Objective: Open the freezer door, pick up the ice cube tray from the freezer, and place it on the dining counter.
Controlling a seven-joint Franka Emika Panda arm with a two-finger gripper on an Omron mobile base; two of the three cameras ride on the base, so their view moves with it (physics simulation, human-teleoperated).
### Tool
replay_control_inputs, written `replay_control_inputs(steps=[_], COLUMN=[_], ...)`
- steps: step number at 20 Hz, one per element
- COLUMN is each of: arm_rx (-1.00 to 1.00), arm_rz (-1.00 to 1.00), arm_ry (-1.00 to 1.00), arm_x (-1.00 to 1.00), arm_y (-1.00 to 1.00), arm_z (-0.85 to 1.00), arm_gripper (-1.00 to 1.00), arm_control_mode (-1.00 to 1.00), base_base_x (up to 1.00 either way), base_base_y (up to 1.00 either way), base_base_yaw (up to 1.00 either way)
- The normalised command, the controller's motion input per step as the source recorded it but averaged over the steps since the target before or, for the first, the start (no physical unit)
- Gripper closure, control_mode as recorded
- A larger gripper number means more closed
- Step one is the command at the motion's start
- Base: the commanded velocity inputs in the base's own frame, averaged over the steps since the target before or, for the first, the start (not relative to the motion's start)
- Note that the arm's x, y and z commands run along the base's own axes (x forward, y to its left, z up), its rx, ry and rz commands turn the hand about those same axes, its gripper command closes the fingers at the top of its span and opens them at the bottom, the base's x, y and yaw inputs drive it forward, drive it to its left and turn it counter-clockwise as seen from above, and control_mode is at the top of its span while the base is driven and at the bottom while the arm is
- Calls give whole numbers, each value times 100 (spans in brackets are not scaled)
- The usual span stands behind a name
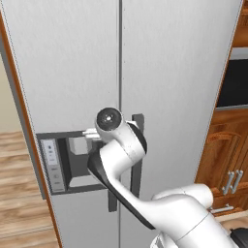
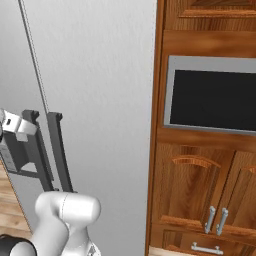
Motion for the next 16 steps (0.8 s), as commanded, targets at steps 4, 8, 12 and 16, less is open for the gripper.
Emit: replay_control_inputs(steps=[4,8,12,16], arm_rx=[5,0,0,0], arm_rz=[2,0,0,0], arm_ry=[1,5,6,1], arm_x=[30,23,18,24], arm_y=[4,19,22,11], arm_z=[0,0,0,0], arm_gripper=[-100,-100,-100,-100], arm_control_mode=[-100,-100,-100,-100], base_base_x=[0,0,0,0], base_base_y=[0,0,0,0], base_base_yaw=[0,0,0,0])
